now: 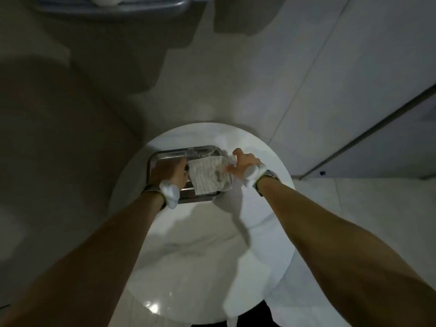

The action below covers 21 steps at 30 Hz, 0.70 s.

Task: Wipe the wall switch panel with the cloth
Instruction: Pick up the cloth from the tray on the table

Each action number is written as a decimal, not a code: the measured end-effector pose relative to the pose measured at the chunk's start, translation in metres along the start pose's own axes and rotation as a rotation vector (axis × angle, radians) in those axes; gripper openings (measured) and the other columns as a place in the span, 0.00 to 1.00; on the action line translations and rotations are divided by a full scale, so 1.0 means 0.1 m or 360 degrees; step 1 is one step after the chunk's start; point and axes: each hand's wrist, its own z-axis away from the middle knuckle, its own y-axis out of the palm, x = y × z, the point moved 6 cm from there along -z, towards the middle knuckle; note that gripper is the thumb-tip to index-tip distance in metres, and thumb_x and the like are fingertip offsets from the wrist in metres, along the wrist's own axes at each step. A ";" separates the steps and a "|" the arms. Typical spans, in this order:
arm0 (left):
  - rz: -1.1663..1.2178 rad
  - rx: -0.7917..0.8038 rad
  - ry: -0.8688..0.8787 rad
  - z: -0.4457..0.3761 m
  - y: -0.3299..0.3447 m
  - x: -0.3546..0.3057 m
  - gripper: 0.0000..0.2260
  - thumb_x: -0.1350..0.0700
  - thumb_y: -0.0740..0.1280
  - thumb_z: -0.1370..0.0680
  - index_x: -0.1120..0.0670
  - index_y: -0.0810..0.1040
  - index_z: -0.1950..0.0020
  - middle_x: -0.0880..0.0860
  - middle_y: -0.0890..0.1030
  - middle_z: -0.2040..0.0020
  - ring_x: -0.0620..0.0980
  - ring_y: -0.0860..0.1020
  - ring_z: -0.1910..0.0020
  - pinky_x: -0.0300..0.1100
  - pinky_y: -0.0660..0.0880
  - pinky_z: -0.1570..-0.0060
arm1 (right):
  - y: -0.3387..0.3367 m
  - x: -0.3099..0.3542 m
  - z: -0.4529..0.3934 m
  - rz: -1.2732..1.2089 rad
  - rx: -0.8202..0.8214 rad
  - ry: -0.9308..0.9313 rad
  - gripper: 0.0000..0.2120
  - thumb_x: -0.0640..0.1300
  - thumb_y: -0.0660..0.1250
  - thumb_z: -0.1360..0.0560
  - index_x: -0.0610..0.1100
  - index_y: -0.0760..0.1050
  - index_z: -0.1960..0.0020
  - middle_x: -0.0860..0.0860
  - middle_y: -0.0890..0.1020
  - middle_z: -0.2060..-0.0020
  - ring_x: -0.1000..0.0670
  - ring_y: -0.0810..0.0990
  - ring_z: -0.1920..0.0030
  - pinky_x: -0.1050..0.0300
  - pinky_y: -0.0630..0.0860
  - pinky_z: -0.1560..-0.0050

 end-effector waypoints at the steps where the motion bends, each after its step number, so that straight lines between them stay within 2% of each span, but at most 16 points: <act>1: 0.0171 0.0006 0.0028 -0.08 0.08 0.04 0.40 0.38 0.66 0.33 0.63 0.64 0.31 0.60 0.74 0.38 0.59 0.72 0.38 0.49 0.68 0.39 | 0.06 0.01 -0.03 -0.0039 0.0046 0.0013 0.24 0.56 0.62 0.24 0.44 0.64 0.33 0.41 0.78 0.41 0.39 0.78 0.43 0.52 0.70 0.49; 2: 0.0145 -0.0031 -0.0024 -0.12 0.10 0.10 0.39 0.37 0.64 0.33 0.61 0.64 0.31 0.61 0.74 0.38 0.60 0.73 0.39 0.49 0.69 0.39 | 0.09 0.02 -0.05 -0.0074 0.0069 0.0005 0.25 0.55 0.64 0.24 0.44 0.63 0.32 0.42 0.76 0.39 0.39 0.77 0.40 0.53 0.68 0.48; 4: -0.0149 -0.0140 -0.0195 -0.25 0.19 0.24 0.29 0.43 0.64 0.27 0.56 0.63 0.31 0.63 0.74 0.37 0.63 0.74 0.40 0.52 0.72 0.42 | 0.19 0.03 -0.15 -0.0163 0.0085 -0.0011 0.26 0.52 0.66 0.25 0.46 0.64 0.30 0.44 0.75 0.36 0.41 0.75 0.36 0.55 0.68 0.47; 6: -0.0053 -0.0081 -0.0342 -0.31 0.34 0.29 0.31 0.45 0.67 0.27 0.54 0.59 0.29 0.63 0.72 0.34 0.64 0.72 0.38 0.54 0.71 0.40 | 0.26 0.02 -0.23 -0.0259 0.0075 -0.0042 0.25 0.48 0.67 0.25 0.46 0.66 0.30 0.44 0.75 0.34 0.43 0.74 0.35 0.62 0.71 0.46; 8: 0.0236 -0.0073 -0.0430 -0.37 0.43 0.35 0.36 0.45 0.70 0.29 0.55 0.57 0.28 0.61 0.71 0.32 0.64 0.72 0.37 0.55 0.69 0.38 | 0.32 0.00 -0.30 -0.0354 0.0085 -0.0087 0.25 0.48 0.67 0.24 0.47 0.66 0.29 0.45 0.74 0.33 0.44 0.73 0.34 0.74 0.69 0.46; 9: 0.0421 -0.0068 -0.0464 -0.43 0.47 0.40 0.37 0.45 0.71 0.29 0.57 0.56 0.28 0.60 0.70 0.32 0.63 0.72 0.36 0.55 0.68 0.37 | 0.34 0.01 -0.34 -0.0401 0.0094 -0.0106 0.25 0.49 0.67 0.25 0.48 0.67 0.30 0.47 0.75 0.34 0.45 0.73 0.35 0.72 0.68 0.43; 10: 0.0619 -0.0052 -0.0506 -0.46 0.51 0.46 0.37 0.47 0.72 0.29 0.58 0.57 0.28 0.59 0.71 0.32 0.62 0.72 0.36 0.56 0.68 0.36 | 0.36 0.01 -0.37 -0.0442 0.0107 -0.0121 0.25 0.51 0.67 0.27 0.48 0.68 0.32 0.48 0.76 0.37 0.45 0.74 0.37 0.65 0.69 0.39; 12: 0.1040 0.0043 -0.0608 -0.54 0.59 0.50 0.34 0.51 0.74 0.32 0.63 0.65 0.32 0.60 0.73 0.34 0.62 0.73 0.38 0.57 0.70 0.37 | 0.34 -0.01 -0.43 -0.0637 0.0157 -0.0078 0.23 0.51 0.67 0.30 0.46 0.73 0.37 0.48 0.76 0.45 0.47 0.75 0.42 0.55 0.71 0.40; 13: 0.1267 0.0113 -0.0646 -0.54 0.61 0.46 0.29 0.55 0.74 0.32 0.65 0.69 0.35 0.62 0.74 0.35 0.63 0.74 0.38 0.58 0.70 0.37 | 0.34 -0.04 -0.47 -0.0798 0.0188 -0.0059 0.20 0.49 0.65 0.29 0.42 0.74 0.39 0.46 0.76 0.46 0.46 0.75 0.43 0.53 0.72 0.38; 14: 0.1495 0.0184 -0.0671 -0.51 0.63 0.36 0.25 0.59 0.72 0.29 0.67 0.70 0.36 0.64 0.74 0.35 0.64 0.74 0.38 0.58 0.70 0.37 | 0.32 -0.05 -0.46 -0.0914 0.0196 -0.0052 0.16 0.45 0.64 0.26 0.39 0.75 0.40 0.43 0.76 0.44 0.44 0.75 0.42 0.51 0.72 0.36; 16: 0.1751 0.0261 -0.0741 -0.43 0.59 0.18 0.19 0.65 0.64 0.24 0.67 0.68 0.34 0.63 0.74 0.36 0.63 0.72 0.36 0.56 0.69 0.36 | 0.20 -0.06 -0.42 -0.1051 0.0203 -0.0056 0.10 0.38 0.62 0.25 0.41 0.77 0.44 0.44 0.76 0.38 0.43 0.74 0.36 0.49 0.71 0.33; 18: 0.1874 0.0269 -0.0668 -0.40 0.50 0.05 0.18 0.65 0.60 0.22 0.66 0.66 0.32 0.62 0.75 0.38 0.61 0.74 0.39 0.53 0.71 0.39 | 0.03 -0.03 -0.30 -0.1236 0.0217 -0.0041 0.11 0.34 0.58 0.23 0.39 0.76 0.44 0.45 0.77 0.39 0.43 0.75 0.36 0.48 0.73 0.36; 20: 0.2061 0.0302 -0.0521 -0.26 0.28 -0.18 0.18 0.64 0.58 0.21 0.64 0.66 0.30 0.60 0.76 0.41 0.58 0.75 0.43 0.50 0.73 0.44 | -0.20 -0.02 -0.16 -0.1368 0.0178 -0.0018 0.13 0.32 0.56 0.21 0.36 0.75 0.40 0.47 0.79 0.49 0.45 0.78 0.47 0.46 0.75 0.42; 21: 0.2174 0.0350 -0.0471 -0.23 0.25 -0.22 0.19 0.63 0.58 0.21 0.63 0.65 0.30 0.60 0.76 0.39 0.57 0.75 0.42 0.49 0.73 0.45 | -0.24 -0.02 -0.13 -0.1379 0.0161 -0.0018 0.14 0.32 0.57 0.21 0.37 0.75 0.40 0.47 0.78 0.51 0.45 0.78 0.50 0.44 0.75 0.43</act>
